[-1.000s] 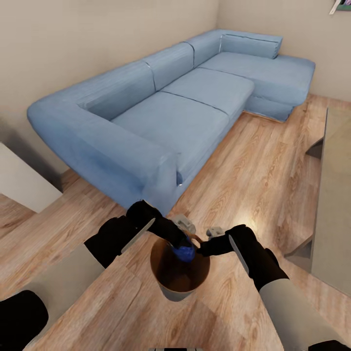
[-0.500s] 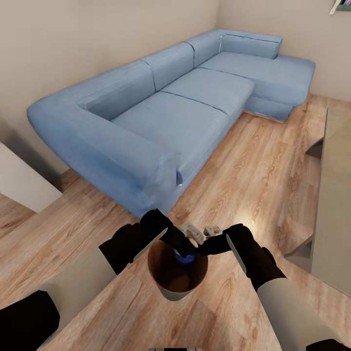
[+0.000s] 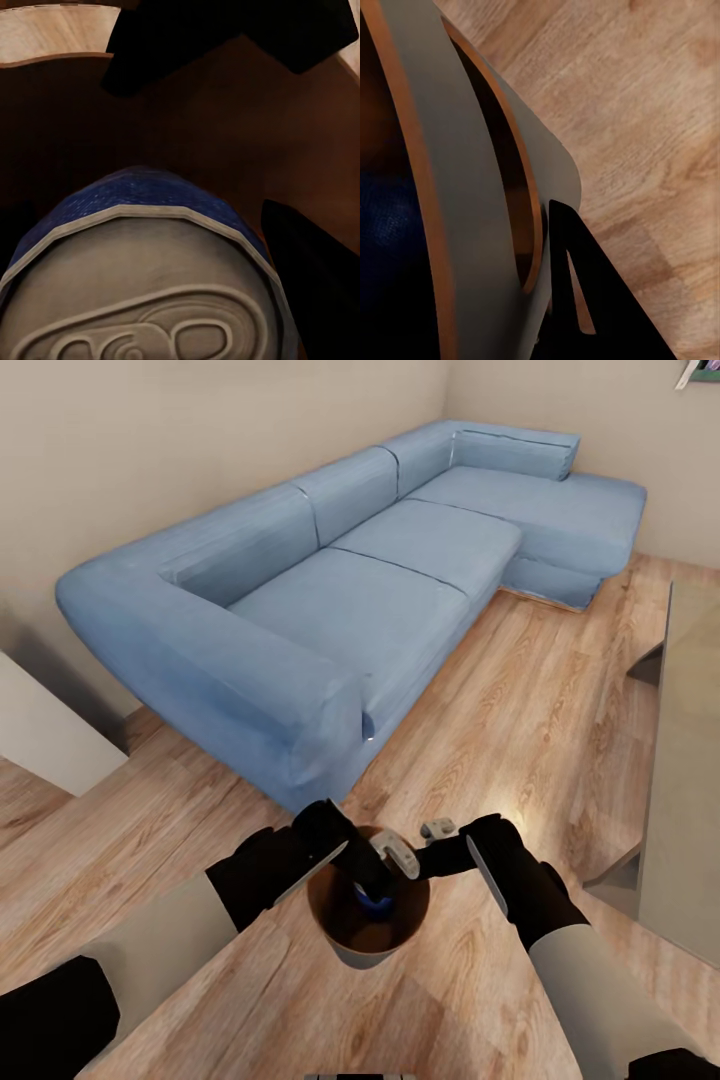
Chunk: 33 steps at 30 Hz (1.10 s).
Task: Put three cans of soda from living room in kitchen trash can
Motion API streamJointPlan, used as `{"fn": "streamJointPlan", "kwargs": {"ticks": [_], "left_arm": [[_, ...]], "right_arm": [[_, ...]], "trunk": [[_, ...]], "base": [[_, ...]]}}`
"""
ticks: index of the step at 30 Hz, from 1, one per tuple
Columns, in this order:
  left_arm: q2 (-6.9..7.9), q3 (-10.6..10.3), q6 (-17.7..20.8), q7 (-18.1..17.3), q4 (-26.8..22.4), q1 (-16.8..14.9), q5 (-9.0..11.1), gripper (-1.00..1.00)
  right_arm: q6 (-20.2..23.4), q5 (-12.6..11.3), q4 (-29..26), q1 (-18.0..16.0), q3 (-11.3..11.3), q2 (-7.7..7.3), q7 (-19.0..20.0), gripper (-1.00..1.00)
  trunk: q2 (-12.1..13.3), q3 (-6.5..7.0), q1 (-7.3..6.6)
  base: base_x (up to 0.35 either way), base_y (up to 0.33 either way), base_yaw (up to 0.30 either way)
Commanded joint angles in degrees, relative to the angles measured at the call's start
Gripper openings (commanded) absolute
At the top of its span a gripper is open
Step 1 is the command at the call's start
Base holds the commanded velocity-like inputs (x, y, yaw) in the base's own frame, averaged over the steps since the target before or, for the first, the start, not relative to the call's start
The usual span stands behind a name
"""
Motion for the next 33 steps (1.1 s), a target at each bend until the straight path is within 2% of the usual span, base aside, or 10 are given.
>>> {"fn": "streamJointPlan", "kwargs": {"ticks": [1, 9, 12, 16, 24, 33], "left_arm": [[0.01, -0.02, 0.0, -0.02, -0.01, 0.01, 0.0, -1.0], [1.43, -1.11, 0.0, 0.01, 0.07, 0.06, -0.02, -1.0], [1.49, -3.9, 0.0, 0.61, 0.51, 0.11, -0.5, -1.0], [1.21, -5.3, 0.0, 1.03, 2.88, 0.12, -2.12, -1.0], [0.77, -5.64, 0.0, 3.38, 8.57, 0.12, -2.84, -1.0], [-0.57, -5.65, 0.0, 4.3, 9.47, 0.12, -2.91, -1.0]], "right_arm": [[0.46, -1.68, -0.02, -0.01, 0.01, -0.01, 0.19, -1.0], [0.46, -1.65, -0.02, -0.03, -0.08, -0.03, 0.18, -1.0], [0.46, -1.63, -0.02, -0.03, -0.09, 0.22, 0.18, -1.0], [0.46, -1.63, -0.02, -0.03, -0.09, 0.32, 0.18, -1.0], [0.46, -1.59, -0.02, 0.05, -0.09, 0.25, 0.18, -1.0], [0.46, -1.6, -0.02, 0.06, -0.01, 0.26, 0.18, -1.0]], "trunk": [[0.0, 0.0, 0.0], [0.0, 0.0, 0.0], [0.0, 0.0, 0.0], [0.0, 0.0, 0.0], [0.0, 0.0, 0.0], [0.0, 0.0, 0.0]], "base": [[0.0, 0.0, 0.0], [0.0, 0.0, 0.0], [0.0, 0.0, 0.0], [0.0, 0.0, 0.0], [0.0, 0.0, 0.0], [0.0, 0.0, 0.0]]}}
